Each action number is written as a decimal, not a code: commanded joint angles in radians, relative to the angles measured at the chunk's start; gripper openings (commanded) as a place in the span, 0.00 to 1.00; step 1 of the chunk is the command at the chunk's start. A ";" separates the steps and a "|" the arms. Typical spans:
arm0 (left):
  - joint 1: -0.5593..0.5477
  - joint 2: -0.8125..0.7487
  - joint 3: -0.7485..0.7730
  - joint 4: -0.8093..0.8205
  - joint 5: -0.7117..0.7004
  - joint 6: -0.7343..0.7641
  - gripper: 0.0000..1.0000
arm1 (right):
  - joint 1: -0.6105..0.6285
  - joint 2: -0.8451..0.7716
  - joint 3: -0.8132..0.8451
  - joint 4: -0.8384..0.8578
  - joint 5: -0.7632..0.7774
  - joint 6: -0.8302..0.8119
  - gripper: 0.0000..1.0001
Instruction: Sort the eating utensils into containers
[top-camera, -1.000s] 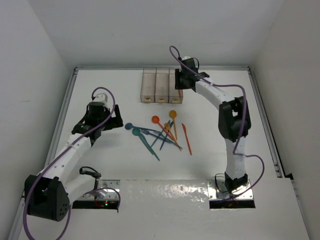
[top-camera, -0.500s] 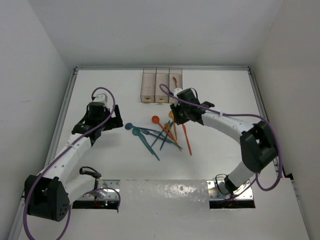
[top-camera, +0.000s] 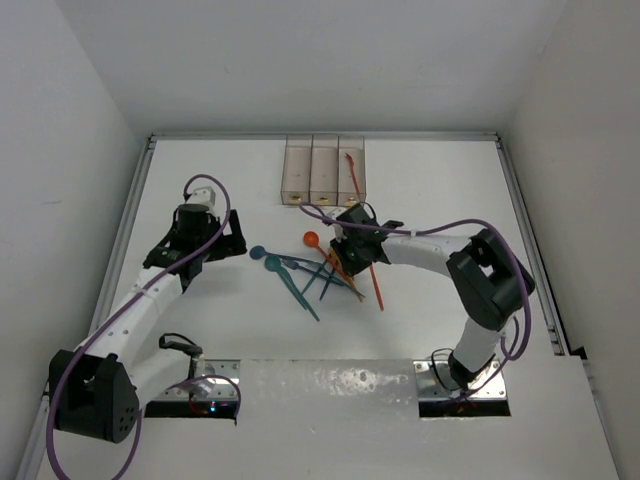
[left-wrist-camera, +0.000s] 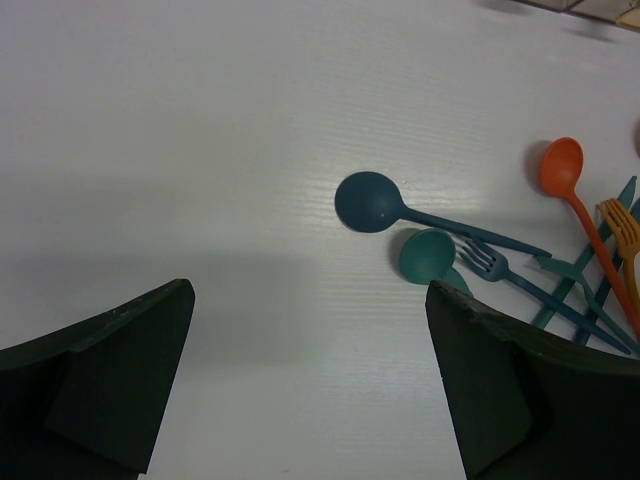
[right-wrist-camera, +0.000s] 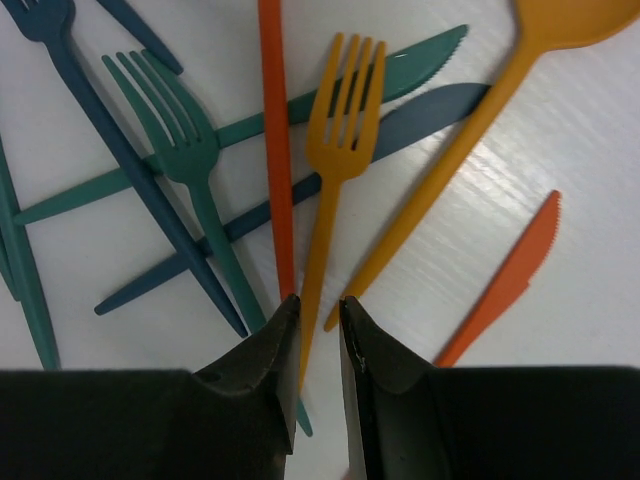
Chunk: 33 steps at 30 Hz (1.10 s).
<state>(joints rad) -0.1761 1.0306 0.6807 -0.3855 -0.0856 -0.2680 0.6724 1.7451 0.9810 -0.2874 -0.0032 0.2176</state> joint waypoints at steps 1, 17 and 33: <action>-0.010 -0.006 0.031 0.030 0.004 -0.005 1.00 | 0.013 0.022 0.038 0.054 0.000 0.009 0.22; -0.008 -0.012 0.031 0.027 0.001 -0.005 1.00 | 0.042 0.100 0.038 0.059 0.074 0.012 0.25; -0.010 -0.012 0.033 0.025 -0.002 -0.004 1.00 | 0.046 0.030 0.172 0.005 0.195 -0.081 0.00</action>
<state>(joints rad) -0.1761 1.0306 0.6807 -0.3859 -0.0860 -0.2684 0.7158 1.8339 1.0611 -0.2909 0.1280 0.1852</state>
